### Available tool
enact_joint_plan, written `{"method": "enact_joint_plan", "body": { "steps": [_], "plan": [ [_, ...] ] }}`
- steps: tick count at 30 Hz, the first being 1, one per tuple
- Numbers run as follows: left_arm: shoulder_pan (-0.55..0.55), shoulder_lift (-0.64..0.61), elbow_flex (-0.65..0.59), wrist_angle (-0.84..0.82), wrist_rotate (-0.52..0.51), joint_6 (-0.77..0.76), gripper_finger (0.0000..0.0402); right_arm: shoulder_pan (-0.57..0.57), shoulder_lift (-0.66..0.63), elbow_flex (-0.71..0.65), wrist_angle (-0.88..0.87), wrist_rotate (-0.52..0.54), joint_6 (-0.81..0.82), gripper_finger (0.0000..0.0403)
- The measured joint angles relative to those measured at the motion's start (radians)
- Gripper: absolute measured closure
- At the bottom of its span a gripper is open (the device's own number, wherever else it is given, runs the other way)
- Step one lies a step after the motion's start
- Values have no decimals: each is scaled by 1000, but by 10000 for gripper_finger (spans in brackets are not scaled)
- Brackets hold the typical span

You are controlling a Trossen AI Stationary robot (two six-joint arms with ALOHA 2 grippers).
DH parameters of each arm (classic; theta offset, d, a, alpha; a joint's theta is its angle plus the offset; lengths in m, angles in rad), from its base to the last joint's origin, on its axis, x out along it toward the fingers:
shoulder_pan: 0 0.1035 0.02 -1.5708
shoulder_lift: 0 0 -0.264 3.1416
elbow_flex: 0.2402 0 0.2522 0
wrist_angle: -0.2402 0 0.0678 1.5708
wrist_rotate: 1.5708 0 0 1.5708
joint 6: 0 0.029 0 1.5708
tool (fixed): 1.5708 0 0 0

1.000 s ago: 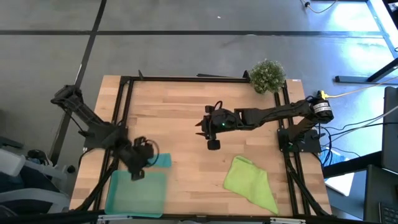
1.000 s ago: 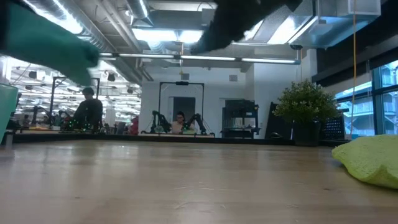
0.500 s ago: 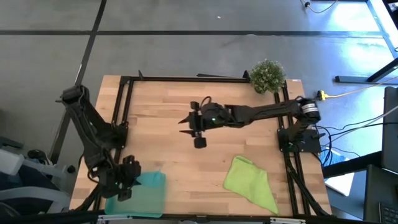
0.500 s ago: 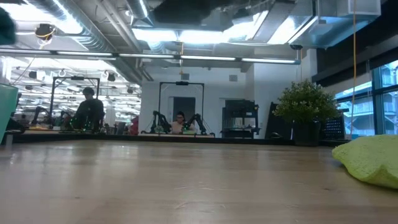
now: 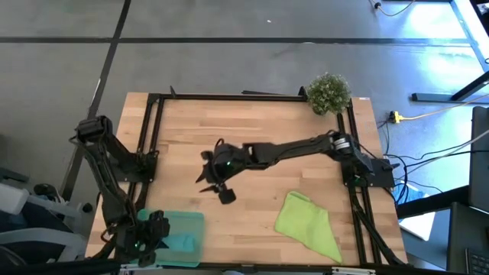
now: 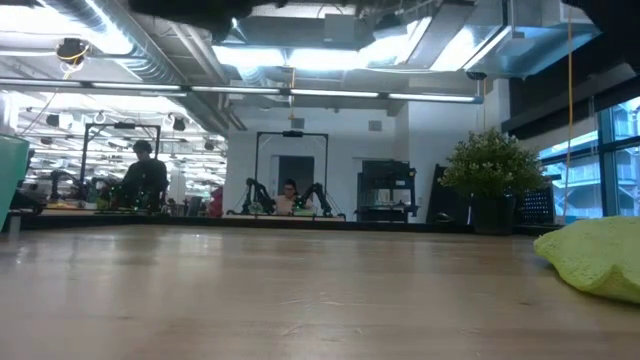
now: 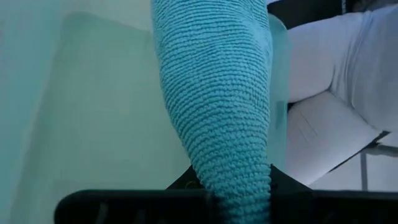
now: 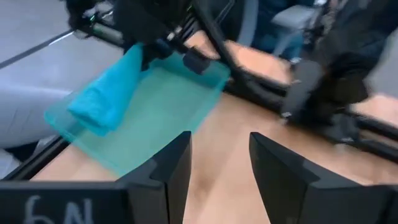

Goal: Roll microfiber towels into tight, uniform cylinder then place into a basket
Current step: Put the rolled teal blue microfiber towel into the bin

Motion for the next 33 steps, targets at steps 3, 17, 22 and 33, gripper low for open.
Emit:
{"method": "enact_joint_plan", "body": {
  "steps": [3,17,22,33],
  "plan": [
    [-4,45,0,42,11,4,389,17,54,48,0,0,-16,240],
    [-3,111,0,82,43,147,389,38,74,66,24,4,-23,240],
    [-3,111,0,45,47,158,388,39,74,66,23,4,-23,240],
    [-3,141,0,3,67,119,388,39,74,65,23,4,-23,240]
  ]
}}
